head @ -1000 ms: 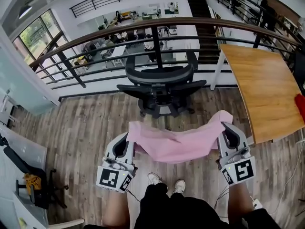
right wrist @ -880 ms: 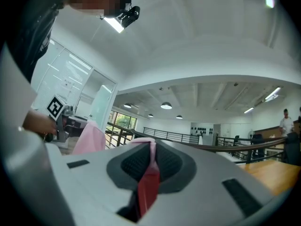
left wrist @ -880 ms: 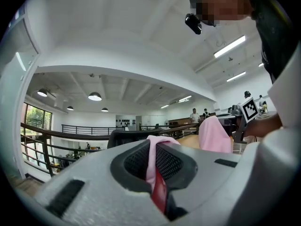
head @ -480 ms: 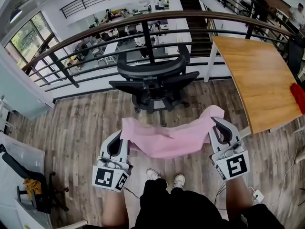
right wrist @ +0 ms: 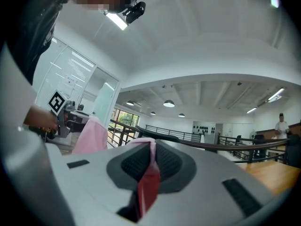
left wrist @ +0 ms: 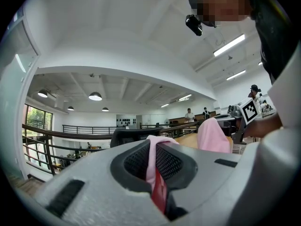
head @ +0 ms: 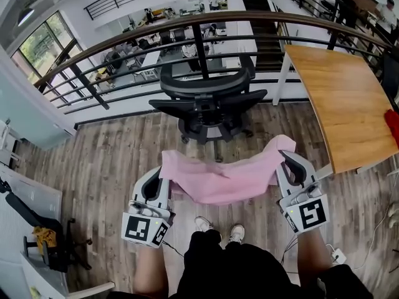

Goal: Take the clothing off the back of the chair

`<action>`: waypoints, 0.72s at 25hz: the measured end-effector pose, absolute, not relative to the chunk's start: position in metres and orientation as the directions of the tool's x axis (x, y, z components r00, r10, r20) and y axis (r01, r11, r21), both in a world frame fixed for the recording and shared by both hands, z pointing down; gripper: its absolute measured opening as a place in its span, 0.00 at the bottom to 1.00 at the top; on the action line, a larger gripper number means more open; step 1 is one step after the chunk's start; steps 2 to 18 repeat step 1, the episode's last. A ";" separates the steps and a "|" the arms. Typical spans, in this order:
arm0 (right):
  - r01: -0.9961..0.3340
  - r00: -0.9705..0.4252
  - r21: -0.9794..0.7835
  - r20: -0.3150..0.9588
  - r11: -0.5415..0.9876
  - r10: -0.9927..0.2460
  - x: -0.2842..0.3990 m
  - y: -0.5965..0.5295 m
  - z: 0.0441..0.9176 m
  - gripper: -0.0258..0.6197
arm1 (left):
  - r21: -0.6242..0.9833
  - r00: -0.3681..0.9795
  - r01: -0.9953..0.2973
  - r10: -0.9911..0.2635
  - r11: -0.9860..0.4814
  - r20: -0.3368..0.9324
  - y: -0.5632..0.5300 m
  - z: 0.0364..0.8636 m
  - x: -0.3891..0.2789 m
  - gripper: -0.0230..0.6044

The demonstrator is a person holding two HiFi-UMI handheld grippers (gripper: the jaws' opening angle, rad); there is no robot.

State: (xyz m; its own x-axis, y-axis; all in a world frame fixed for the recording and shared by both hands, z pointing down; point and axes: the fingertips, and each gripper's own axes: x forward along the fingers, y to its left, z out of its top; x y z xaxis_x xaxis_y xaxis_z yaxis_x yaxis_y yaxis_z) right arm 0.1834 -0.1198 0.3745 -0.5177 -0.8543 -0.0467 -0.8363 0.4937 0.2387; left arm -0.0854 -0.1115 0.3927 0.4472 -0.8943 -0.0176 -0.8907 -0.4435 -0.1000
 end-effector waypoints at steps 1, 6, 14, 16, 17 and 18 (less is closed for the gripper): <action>-0.835 -0.518 0.242 -0.047 0.494 -0.854 0.184 -0.119 0.374 0.09 | -0.102 0.447 -0.891 -0.894 -0.443 -0.018 -0.111 0.392 -0.085 0.07; -0.835 -0.518 0.242 -0.047 0.494 -0.854 0.184 -0.119 0.374 0.09 | -0.102 0.447 -0.891 -0.894 -0.443 -0.018 -0.111 0.392 -0.085 0.07; -0.835 -0.518 0.242 -0.047 0.494 -0.854 0.184 -0.119 0.374 0.09 | -0.102 0.447 -0.891 -0.894 -0.443 -0.018 -0.111 0.392 -0.085 0.07; -0.835 -0.518 0.242 -0.047 0.494 -0.854 0.184 -0.119 0.374 0.09 | -0.102 0.447 -0.891 -0.894 -0.443 -0.018 -0.111 0.392 -0.085 0.07; -0.835 -0.518 0.242 -0.047 0.494 -0.854 0.184 -0.119 0.374 0.09 | -0.102 0.447 -0.891 -0.894 -0.443 -0.018 -0.111 0.392 -0.085 0.07; -0.835 -0.518 0.242 -0.047 0.494 -0.854 0.184 -0.119 0.374 0.09 | -0.102 0.447 -0.891 -0.894 -0.443 -0.018 -0.111 0.392 -0.085 0.07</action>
